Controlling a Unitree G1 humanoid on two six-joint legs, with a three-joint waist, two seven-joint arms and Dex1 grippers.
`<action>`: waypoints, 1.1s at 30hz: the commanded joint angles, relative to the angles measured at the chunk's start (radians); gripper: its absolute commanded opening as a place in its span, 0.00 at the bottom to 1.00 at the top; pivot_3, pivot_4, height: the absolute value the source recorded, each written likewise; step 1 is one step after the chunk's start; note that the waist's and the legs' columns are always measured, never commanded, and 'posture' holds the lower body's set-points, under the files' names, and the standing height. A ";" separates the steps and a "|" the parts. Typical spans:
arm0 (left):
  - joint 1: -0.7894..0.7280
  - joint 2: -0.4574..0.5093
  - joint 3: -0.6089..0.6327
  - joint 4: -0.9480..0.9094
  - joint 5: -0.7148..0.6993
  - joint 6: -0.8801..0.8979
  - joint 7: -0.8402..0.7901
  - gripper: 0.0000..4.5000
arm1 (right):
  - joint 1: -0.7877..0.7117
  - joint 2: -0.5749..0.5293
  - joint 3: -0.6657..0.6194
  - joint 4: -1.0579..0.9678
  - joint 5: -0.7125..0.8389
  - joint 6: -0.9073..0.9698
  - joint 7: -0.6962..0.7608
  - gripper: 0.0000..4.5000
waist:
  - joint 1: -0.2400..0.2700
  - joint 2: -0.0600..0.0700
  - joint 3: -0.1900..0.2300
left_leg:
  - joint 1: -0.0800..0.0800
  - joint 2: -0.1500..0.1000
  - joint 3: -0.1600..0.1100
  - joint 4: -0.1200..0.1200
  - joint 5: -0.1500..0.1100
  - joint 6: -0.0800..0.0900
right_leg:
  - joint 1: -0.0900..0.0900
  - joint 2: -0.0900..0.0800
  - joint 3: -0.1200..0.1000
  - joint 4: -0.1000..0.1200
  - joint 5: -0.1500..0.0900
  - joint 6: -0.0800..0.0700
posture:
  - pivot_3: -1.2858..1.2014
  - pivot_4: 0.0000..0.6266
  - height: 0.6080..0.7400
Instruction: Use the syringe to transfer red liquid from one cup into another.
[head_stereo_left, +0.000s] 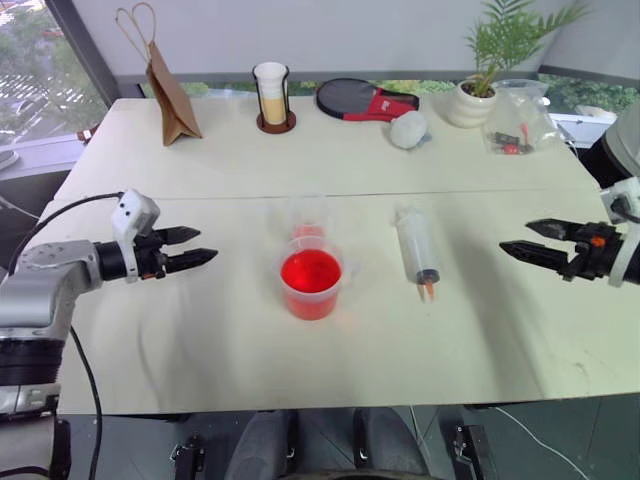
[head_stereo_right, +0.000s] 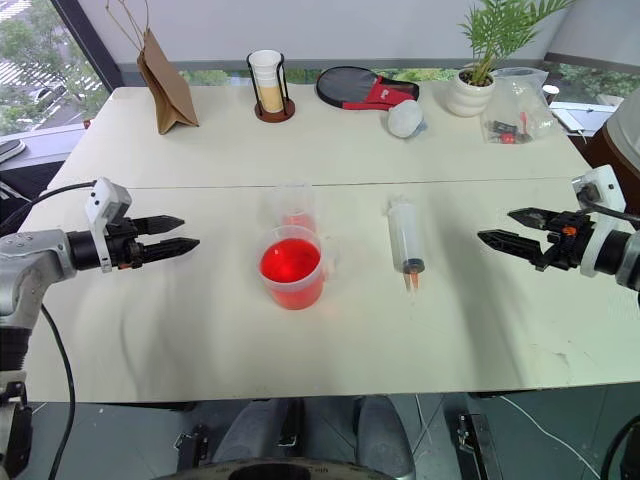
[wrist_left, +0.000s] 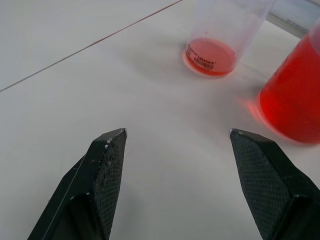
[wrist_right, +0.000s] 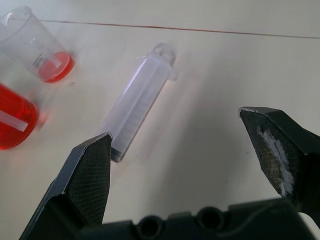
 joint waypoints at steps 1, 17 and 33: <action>-0.002 -0.006 0.010 -0.019 -0.012 -0.005 -0.001 0.75 | -0.013 -0.009 -0.014 -0.012 -0.001 -0.003 -0.007 0.99 | 0.001 0.000 0.000 | 0.000 0.000 0.000 0.000 0.000 0.000 | 0.000 0.000 0.000 0.000 0.000 0.000 | 0.52 0.24 1.00; 0.001 -0.032 0.006 -0.015 -0.004 -0.016 0.002 0.75 | 0.027 0.013 -0.012 -0.030 -0.040 -0.048 -0.074 0.99 | 0.001 0.000 0.000 | -0.001 0.000 0.000 -0.002 0.000 0.000 | -0.002 0.000 0.000 0.000 0.000 0.000 | 0.52 0.24 1.00; -0.004 0.004 -0.053 0.025 0.051 -0.033 -0.072 0.98 | -0.142 -0.016 0.086 -0.033 -0.028 0.159 -0.115 1.00 | -0.007 0.001 0.001 | -0.001 0.000 0.001 -0.002 0.000 0.000 | -0.002 0.000 0.000 0.000 0.000 0.000 | 0.52 0.24 1.00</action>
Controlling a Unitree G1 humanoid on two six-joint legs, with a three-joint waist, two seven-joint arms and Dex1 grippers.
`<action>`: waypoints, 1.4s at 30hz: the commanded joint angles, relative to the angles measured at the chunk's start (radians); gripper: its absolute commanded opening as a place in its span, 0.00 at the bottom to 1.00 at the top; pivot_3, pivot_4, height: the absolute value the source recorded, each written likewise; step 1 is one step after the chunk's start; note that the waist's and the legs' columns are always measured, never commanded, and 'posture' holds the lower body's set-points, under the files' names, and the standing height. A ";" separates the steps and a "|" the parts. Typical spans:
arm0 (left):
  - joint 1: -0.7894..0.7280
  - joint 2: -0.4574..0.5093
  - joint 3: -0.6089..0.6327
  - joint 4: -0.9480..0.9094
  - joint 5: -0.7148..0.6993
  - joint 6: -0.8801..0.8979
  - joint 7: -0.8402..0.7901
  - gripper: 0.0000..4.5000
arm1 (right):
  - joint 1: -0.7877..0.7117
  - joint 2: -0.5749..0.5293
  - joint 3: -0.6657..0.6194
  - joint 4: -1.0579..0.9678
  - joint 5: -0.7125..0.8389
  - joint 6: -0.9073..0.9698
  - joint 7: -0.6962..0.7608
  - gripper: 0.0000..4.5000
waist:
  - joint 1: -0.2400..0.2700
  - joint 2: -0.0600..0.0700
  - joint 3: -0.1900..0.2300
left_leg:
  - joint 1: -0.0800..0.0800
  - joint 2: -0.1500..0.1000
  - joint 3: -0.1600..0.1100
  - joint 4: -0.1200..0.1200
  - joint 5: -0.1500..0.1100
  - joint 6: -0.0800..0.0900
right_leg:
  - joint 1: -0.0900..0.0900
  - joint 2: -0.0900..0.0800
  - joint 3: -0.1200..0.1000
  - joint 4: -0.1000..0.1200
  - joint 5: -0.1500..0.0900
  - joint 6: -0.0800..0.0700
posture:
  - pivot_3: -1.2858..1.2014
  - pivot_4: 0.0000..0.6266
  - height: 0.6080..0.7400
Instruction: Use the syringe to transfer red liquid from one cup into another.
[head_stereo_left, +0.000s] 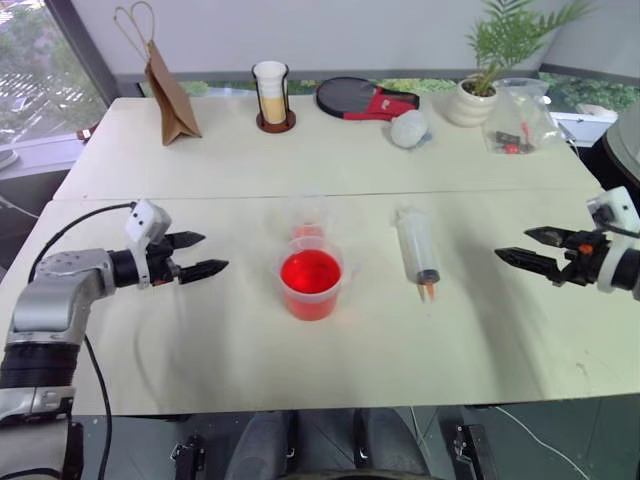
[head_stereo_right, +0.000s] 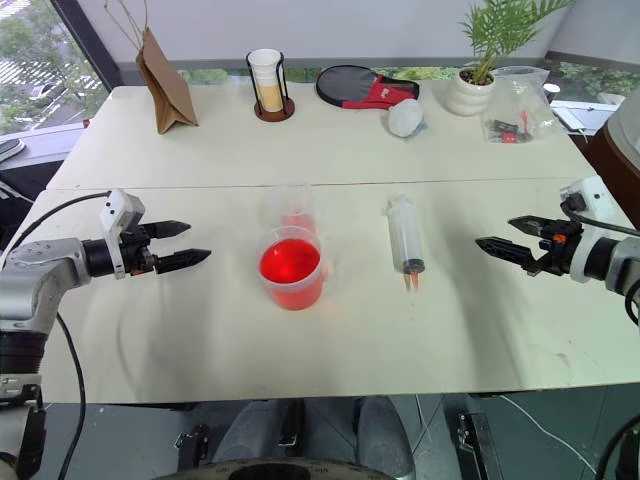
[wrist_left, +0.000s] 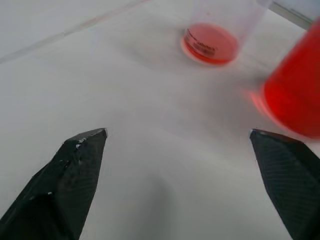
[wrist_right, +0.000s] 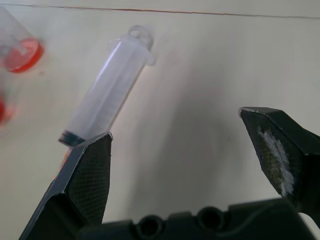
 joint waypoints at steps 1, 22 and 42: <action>-0.050 0.048 -0.016 0.008 0.011 -0.019 -0.064 0.98 | -0.178 -0.042 0.100 -0.012 0.005 0.188 -0.019 1.00 | -0.002 0.001 0.000 | 0.000 0.000 0.001 0.000 0.000 0.000 | -0.001 -0.001 0.000 0.000 0.000 0.000 | 0.52 0.24 1.00; -0.047 0.029 -0.026 -0.144 -0.004 -0.030 -0.037 0.98 | -0.943 0.318 0.742 0.718 -0.259 0.550 0.087 1.00 | 0.002 0.002 0.002 | -0.033 -0.005 0.002 0.007 0.005 -0.007 | -0.031 -0.002 -0.004 0.007 0.002 0.003 | 0.52 0.24 1.00; -0.169 0.005 -0.031 -0.004 -0.002 -0.064 -0.027 1.00 | -1.008 0.337 0.473 0.665 -0.285 0.292 0.101 0.31 | 0.005 0.001 0.002 | -0.025 -0.005 0.000 0.008 0.008 -0.007 | -0.028 -0.002 -0.005 0.017 0.003 0.005 | 0.52 0.24 1.00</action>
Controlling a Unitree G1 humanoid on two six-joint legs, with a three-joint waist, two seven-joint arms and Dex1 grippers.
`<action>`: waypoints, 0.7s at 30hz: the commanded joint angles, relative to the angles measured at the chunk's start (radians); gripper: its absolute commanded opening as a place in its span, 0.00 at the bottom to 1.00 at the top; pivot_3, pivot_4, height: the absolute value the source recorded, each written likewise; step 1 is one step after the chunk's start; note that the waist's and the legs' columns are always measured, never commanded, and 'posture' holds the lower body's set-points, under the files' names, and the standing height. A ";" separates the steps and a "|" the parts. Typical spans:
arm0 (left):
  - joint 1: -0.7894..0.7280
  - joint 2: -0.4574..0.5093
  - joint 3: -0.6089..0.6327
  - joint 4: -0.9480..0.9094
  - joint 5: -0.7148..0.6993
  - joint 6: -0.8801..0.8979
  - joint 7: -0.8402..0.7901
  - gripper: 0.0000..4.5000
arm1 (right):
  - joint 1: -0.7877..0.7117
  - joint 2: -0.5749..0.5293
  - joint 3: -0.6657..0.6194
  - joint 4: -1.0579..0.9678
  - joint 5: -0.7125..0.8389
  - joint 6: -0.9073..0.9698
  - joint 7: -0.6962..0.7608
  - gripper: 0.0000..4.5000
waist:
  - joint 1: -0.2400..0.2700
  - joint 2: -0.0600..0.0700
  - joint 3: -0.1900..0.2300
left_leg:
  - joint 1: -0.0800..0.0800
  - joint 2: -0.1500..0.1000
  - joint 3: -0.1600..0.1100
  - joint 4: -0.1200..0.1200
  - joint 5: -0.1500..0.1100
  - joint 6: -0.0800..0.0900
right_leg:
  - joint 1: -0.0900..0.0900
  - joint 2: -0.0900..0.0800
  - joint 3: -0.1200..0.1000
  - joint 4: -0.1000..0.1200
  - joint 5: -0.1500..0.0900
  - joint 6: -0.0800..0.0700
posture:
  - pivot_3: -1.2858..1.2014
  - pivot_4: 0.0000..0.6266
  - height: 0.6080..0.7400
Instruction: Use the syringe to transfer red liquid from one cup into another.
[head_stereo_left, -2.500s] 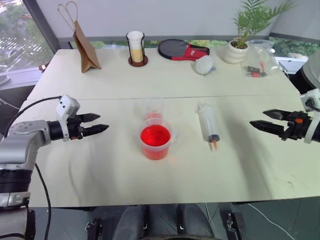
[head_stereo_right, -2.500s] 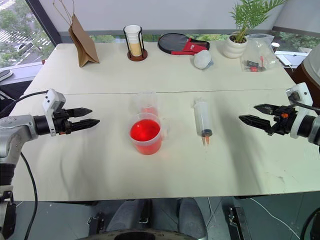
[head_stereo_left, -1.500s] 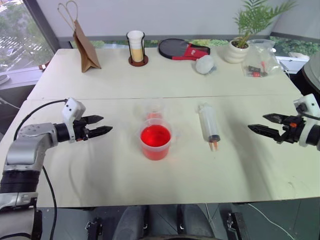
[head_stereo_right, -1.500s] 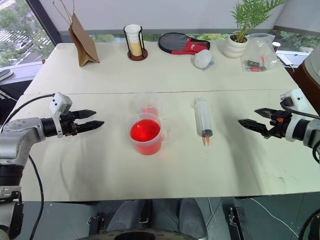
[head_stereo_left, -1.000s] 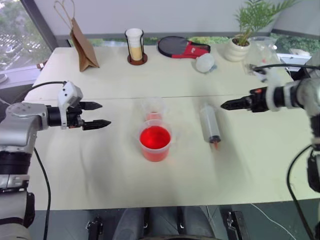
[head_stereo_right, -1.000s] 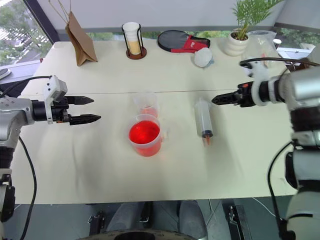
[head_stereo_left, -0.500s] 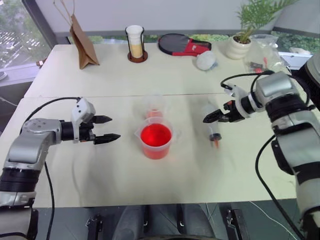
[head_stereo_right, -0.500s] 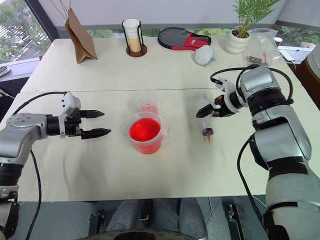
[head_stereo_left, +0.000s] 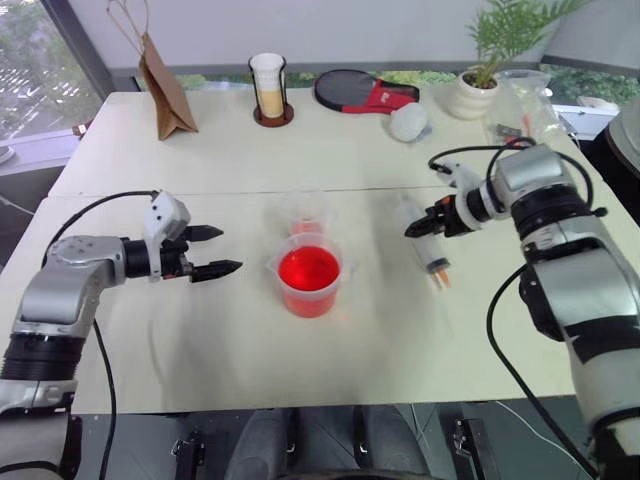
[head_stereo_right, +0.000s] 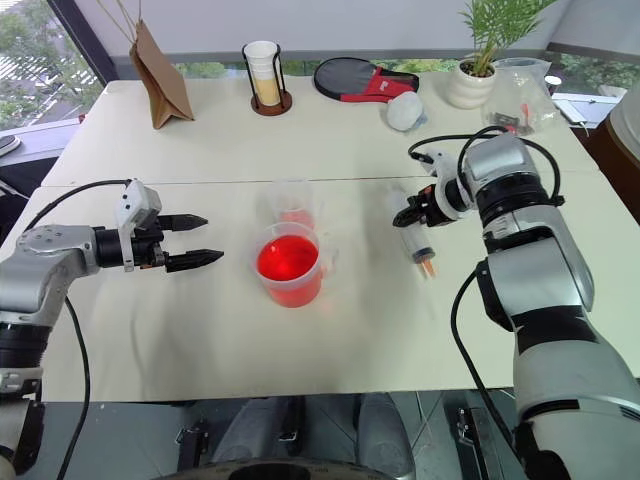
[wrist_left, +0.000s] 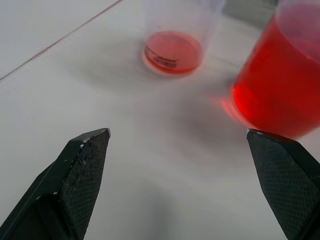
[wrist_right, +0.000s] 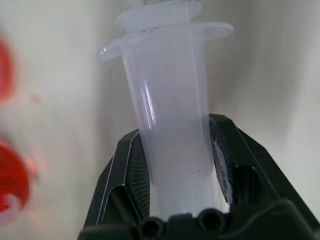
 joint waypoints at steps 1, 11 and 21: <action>-0.097 0.007 0.021 0.065 -0.002 -0.032 -0.027 1.00 | -0.062 -0.070 -0.156 -0.201 0.106 -0.058 0.087 0.31 | 0.001 0.000 0.000 | -0.001 0.000 0.000 0.000 0.000 0.000 | 0.000 0.000 0.000 0.000 0.000 0.000 | 0.52 0.24 1.00; -0.520 -0.038 -0.049 0.452 0.099 -0.194 -0.143 1.00 | 0.209 0.197 -0.597 -0.932 0.500 -0.182 -0.139 0.31 | -0.005 -0.003 -0.001 | 0.001 0.002 0.000 0.002 0.000 0.001 | 0.002 0.006 -0.002 0.005 0.000 0.001 | 0.52 0.24 1.00; -0.784 -0.085 -0.066 0.591 0.135 -0.261 -0.270 1.00 | 0.582 0.350 -0.383 -1.204 0.469 -0.396 -0.212 0.31 | -0.004 -0.003 -0.001 | 0.001 0.001 -0.001 0.003 0.000 0.001 | 0.003 0.006 -0.001 0.004 0.001 0.001 | 0.52 0.24 1.00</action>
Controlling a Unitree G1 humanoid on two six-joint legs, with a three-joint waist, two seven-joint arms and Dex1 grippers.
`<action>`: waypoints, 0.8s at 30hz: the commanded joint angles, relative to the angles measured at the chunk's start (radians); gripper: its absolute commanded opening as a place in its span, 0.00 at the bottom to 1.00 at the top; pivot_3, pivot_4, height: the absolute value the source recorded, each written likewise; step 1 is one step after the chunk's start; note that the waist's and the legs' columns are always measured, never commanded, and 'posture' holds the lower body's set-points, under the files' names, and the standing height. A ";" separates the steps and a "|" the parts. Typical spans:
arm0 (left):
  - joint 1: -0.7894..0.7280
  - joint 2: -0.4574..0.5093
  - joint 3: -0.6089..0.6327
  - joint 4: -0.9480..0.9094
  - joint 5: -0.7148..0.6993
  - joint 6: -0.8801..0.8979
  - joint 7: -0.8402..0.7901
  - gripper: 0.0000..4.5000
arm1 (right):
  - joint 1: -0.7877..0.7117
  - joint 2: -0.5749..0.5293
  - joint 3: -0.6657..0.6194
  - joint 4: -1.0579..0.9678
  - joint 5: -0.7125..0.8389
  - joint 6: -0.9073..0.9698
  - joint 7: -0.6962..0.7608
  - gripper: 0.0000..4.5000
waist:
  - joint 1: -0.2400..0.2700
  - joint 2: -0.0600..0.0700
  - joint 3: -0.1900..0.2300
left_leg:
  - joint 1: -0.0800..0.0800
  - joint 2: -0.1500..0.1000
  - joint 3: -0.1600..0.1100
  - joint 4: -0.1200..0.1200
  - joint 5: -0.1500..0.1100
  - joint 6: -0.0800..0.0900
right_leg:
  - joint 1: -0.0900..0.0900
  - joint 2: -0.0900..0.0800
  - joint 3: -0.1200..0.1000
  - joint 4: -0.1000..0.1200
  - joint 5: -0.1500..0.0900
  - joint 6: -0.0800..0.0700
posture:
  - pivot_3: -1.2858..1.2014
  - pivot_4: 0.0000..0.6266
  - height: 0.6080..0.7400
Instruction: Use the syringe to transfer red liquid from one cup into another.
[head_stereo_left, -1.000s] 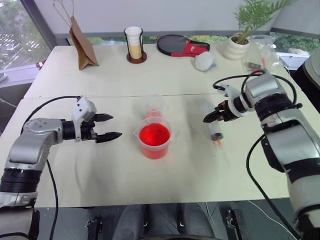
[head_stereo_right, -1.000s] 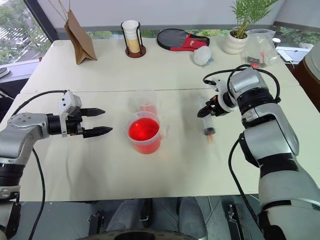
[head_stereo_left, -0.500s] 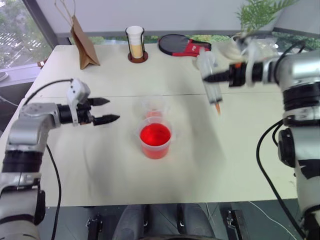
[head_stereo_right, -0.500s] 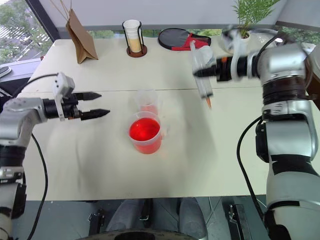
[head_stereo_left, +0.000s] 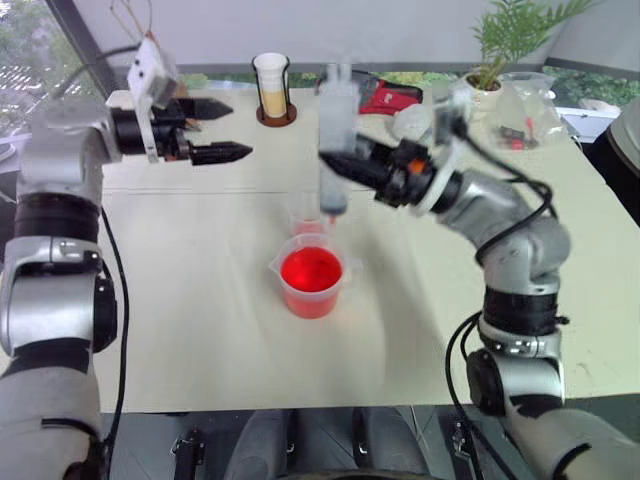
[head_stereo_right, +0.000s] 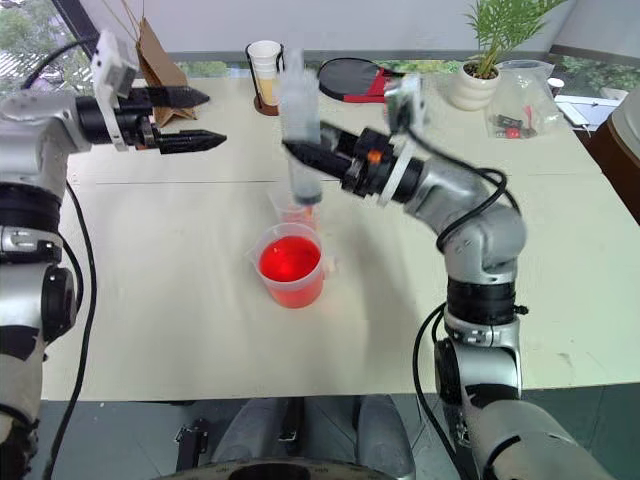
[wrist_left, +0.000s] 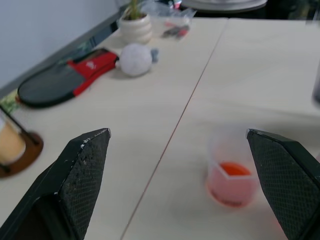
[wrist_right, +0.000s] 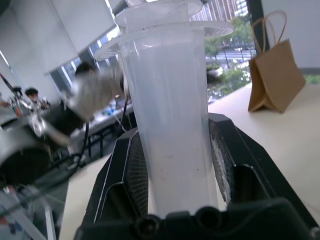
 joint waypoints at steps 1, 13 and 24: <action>-0.055 -0.003 0.007 -0.025 0.005 -0.028 -0.033 1.00 | 0.023 0.000 0.024 -0.072 0.024 -0.033 -0.014 0.31 | -0.002 0.000 0.000 | 0.000 0.000 0.000 0.000 0.000 0.000 | 0.000 0.000 0.000 0.000 0.000 0.000 | 0.52 0.24 1.00; -0.057 -0.086 0.025 -0.241 -0.061 0.056 -0.049 1.00 | 0.061 0.015 0.065 -0.137 0.090 -0.024 -0.090 0.31 | -0.002 0.000 0.000 | 0.001 0.001 -0.001 0.000 0.000 0.001 | 0.000 0.001 0.001 0.000 0.000 0.000 | 0.52 0.24 1.00; -0.081 -0.032 0.021 -0.247 -0.071 0.108 -0.131 1.00 | 0.130 0.017 0.112 -0.134 0.085 -0.058 -0.103 0.31 | -0.005 0.000 0.000 | 0.001 0.001 -0.002 0.000 0.000 0.001 | 0.000 0.002 0.001 0.000 0.000 0.000 | 0.52 0.24 1.00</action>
